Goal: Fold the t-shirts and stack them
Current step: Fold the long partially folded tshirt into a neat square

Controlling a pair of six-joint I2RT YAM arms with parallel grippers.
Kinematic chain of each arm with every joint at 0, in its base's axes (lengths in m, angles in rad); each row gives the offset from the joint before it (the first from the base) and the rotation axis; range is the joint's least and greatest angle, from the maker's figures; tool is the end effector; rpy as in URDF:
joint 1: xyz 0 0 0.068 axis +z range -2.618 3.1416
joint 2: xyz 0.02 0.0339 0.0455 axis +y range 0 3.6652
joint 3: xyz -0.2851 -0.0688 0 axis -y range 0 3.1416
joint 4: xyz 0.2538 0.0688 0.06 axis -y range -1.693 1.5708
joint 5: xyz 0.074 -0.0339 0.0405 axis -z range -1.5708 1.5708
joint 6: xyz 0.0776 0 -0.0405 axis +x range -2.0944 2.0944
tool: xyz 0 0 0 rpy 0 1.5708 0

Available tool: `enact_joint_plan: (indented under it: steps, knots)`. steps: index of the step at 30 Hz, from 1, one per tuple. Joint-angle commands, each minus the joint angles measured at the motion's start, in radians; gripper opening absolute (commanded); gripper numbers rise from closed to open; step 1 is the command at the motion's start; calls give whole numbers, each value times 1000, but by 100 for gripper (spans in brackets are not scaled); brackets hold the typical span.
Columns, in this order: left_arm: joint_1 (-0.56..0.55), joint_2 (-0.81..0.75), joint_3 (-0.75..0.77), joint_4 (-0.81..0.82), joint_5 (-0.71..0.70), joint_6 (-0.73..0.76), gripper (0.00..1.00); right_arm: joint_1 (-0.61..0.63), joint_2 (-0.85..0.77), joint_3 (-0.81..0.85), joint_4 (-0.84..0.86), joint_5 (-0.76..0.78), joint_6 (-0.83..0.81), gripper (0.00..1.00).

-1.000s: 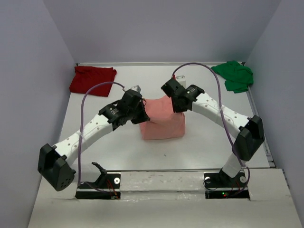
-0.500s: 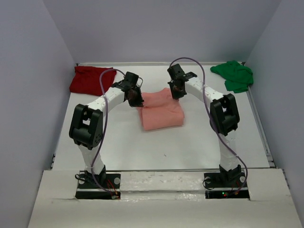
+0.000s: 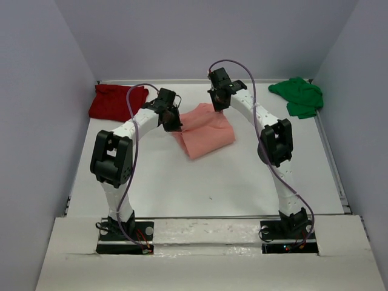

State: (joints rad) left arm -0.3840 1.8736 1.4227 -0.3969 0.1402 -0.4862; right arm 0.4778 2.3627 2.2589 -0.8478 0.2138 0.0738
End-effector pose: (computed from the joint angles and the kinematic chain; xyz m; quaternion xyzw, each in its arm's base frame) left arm 0.4219 -0.1822 0.2159 -0.0229 0.9331 -0.2081 0.2923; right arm 0.5124 0.2468 0.2251 -0.1582 0.9343 -0.0153 0.3192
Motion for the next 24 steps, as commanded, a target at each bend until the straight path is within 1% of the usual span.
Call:
enact_joint_plan:
  steps: [1, 3, 5, 7, 8, 10, 11, 14, 15, 17, 18, 19, 21, 22, 23, 24]
  knots:
    - [5, -82, 32, -19, -57, 32, 0, 41, -63, 31, -43, 91, -43, 0]
    - [8, -102, 21, -13, -70, 32, 0, 41, -77, 10, -28, 81, -46, 0]
    - [19, -120, -4, -5, -111, 18, 0, 41, -71, 7, -2, 70, -54, 0]
    - [34, -125, -16, 4, -129, -1, 0, 41, -48, 34, 0, 67, -62, 0]
    - [63, -119, -21, 10, -163, -26, 0, 41, -24, 63, 9, 79, -93, 0]
    - [98, -94, -21, 36, -166, -45, 0, 51, 12, 131, -16, 96, -112, 0]
    - [105, -73, 1, 35, -178, -45, 0, 51, 38, 184, -17, 95, -120, 0]
    - [140, 34, 64, 7, -145, -38, 0, 51, 87, 260, 0, 91, -153, 0]
    - [143, 60, 112, 0, -119, -35, 0, 51, 133, 292, -5, 88, -164, 0]
    - [148, 110, 171, -31, -116, -25, 0, 33, 168, 344, 3, 88, -184, 0]
    - [152, 125, 171, -25, -113, -22, 0, 24, 182, 346, 7, 55, -184, 0]
    - [161, 165, 209, -48, -116, -32, 0, 3, 202, 320, 41, 14, -172, 0]
    - [183, 200, 226, -27, -85, -45, 0, -10, 219, 297, 59, -49, -154, 0]
    - [195, 229, 260, -52, -76, -52, 0, -21, 231, 292, 65, -66, -134, 0]
    - [200, 298, 297, -72, -58, -54, 0, -33, 254, 289, 59, -83, -132, 0]
    - [200, 329, 371, -82, -30, -37, 0, -33, 260, 284, 56, -97, -131, 0]
